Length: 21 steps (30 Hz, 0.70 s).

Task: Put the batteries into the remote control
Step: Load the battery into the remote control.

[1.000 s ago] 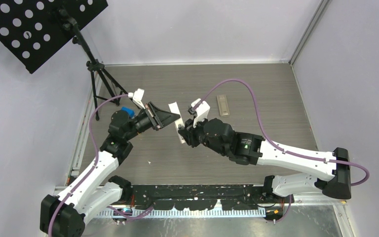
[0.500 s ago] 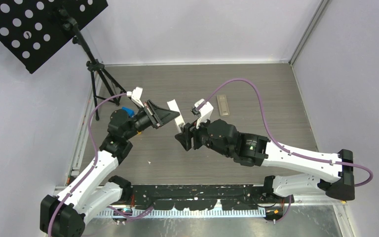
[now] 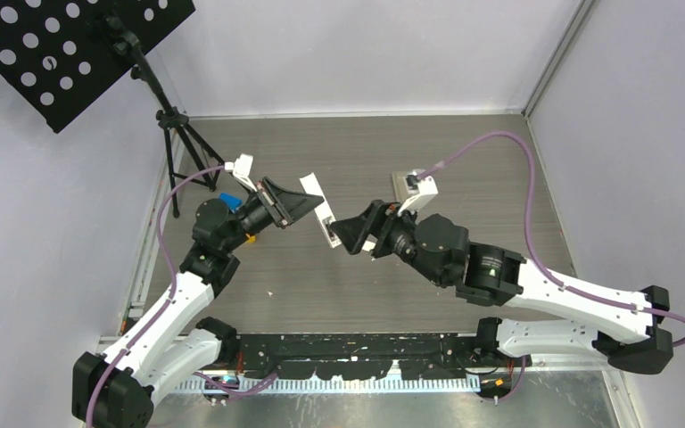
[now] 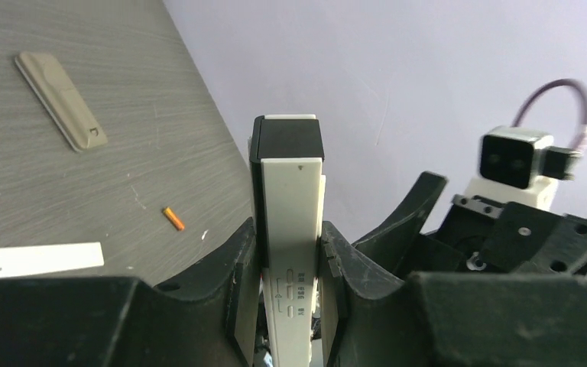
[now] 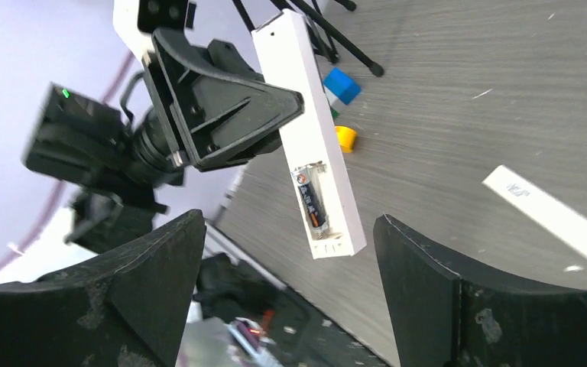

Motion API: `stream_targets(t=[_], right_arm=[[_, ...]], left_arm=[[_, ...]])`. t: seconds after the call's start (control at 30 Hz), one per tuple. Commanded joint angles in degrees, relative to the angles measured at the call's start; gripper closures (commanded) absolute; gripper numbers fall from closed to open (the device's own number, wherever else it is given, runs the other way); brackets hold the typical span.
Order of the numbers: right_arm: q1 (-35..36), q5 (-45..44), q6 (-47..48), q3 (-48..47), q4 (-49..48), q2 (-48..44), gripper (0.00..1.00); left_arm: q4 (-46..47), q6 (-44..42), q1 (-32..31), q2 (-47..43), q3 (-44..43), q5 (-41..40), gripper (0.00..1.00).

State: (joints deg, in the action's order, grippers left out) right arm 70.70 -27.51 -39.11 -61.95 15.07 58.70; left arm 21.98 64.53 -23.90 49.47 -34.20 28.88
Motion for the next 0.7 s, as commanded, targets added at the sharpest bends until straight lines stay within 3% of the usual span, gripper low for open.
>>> stream_targets(t=[0.0,0.13,0.43,0.67], right_arm=[[-0.21,-4.66,-19.51,4.22,-8.28,-3.14,0.14],[-0.21,-7.66,-25.84,4.69,-7.77,-3.69,0.12],[-0.21,-7.39,-28.04,5.91,-13.96,0.53,0.12],[-2.40,-6.15,-33.03,10.97,-28.27,2.03,0.13]], left_arm=[[9.77,1.89,0.17,-1.00,-1.18,-2.92,1.00],[12.89,3.52,0.17,-0.89,-1.46,-4.84,1.00],[10.24,9.16,0.17,-1.80,-2.74,-10.44,1.00],[7.55,10.31,0.17,-2.81,-4.26,-10.39,1.00]])
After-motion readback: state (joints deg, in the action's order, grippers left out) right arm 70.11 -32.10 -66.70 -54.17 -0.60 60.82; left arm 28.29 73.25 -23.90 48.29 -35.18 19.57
